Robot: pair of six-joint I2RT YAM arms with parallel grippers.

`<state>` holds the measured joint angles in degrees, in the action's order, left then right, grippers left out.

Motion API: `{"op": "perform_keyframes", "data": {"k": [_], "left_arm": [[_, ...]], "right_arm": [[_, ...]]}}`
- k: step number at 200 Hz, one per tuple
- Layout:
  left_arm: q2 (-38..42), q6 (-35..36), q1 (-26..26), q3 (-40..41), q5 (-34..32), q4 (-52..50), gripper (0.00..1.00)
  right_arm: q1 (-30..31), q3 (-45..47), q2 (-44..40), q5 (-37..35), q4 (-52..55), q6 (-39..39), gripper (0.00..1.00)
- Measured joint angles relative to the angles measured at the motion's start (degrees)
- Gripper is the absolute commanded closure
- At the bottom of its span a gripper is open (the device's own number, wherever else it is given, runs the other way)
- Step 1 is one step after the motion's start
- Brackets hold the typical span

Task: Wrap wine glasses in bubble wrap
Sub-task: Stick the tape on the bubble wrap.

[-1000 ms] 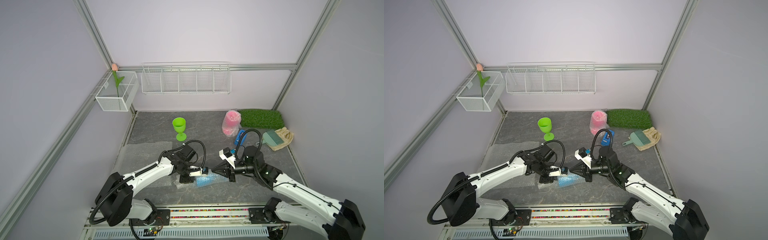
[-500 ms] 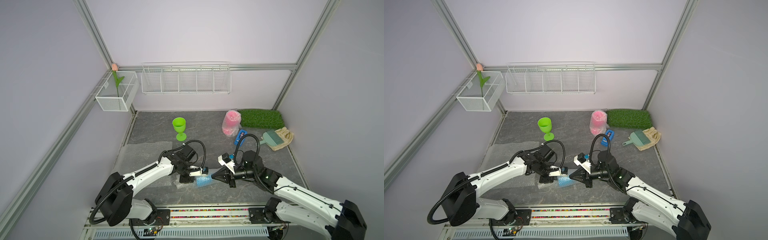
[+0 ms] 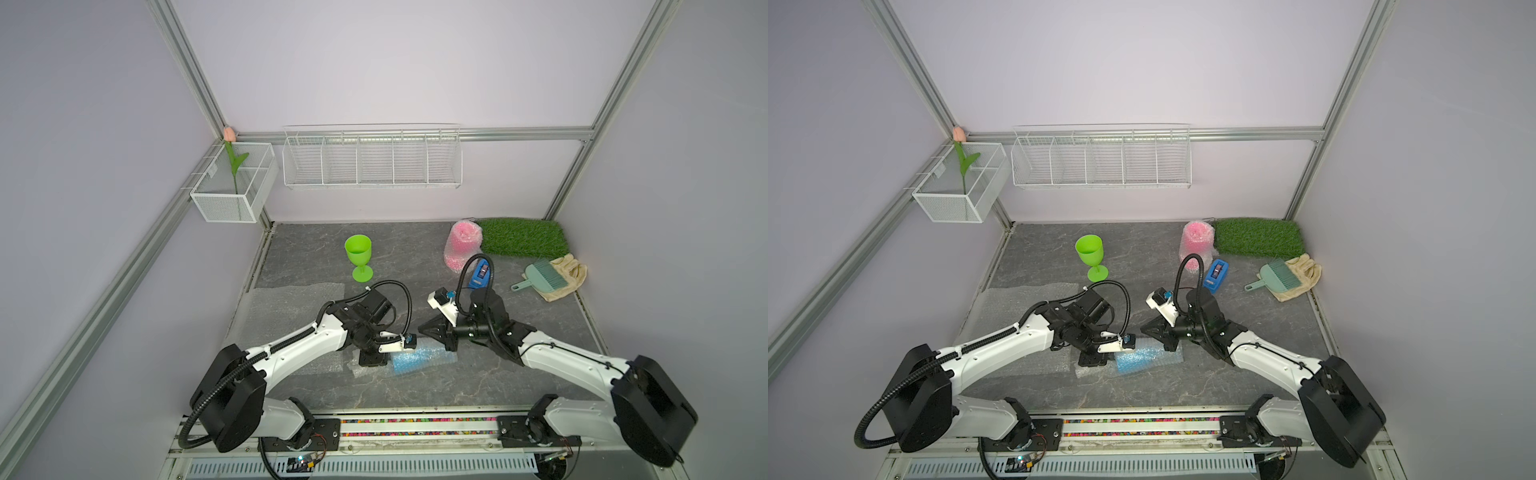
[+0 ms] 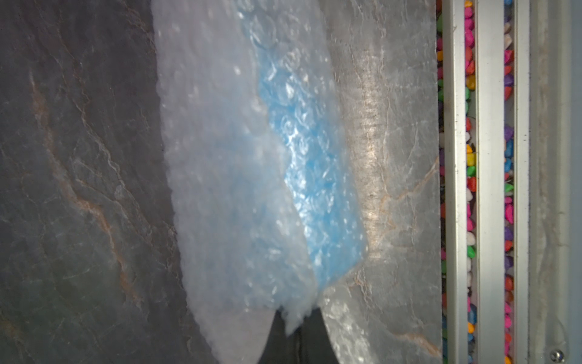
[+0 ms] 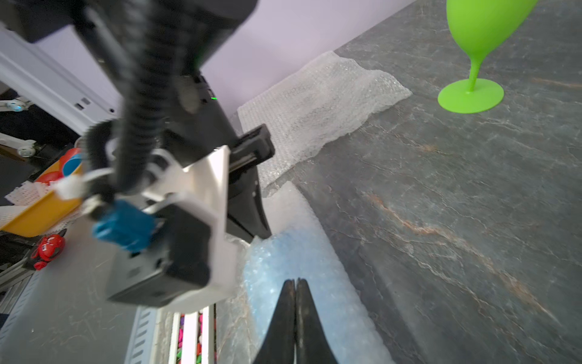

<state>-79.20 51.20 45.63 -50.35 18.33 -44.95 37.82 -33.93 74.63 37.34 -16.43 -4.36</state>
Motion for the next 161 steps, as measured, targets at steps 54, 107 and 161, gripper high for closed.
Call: {"op": "perform_keyframes", "data": {"k": [54, 107, 161], "left_arm": [[0.00, -1.03, 1.46, 0.11, -0.61, 0.00, 0.99], [0.00, -2.03, 2.78, 0.50, -1.27, -0.02, 0.99], [0.00, -2.69, 3.13, 0.55, -1.90, 0.98, 0.99]], "right_arm": [[-1.36, -4.90, 6.67, -1.57, 1.90, 1.40, 0.93], [-1.36, -6.03, 9.53, -6.14, 11.96, 0.66, 0.93], [1.81, -11.02, 13.64, -16.74, 24.39, -2.21, 0.88]]}}
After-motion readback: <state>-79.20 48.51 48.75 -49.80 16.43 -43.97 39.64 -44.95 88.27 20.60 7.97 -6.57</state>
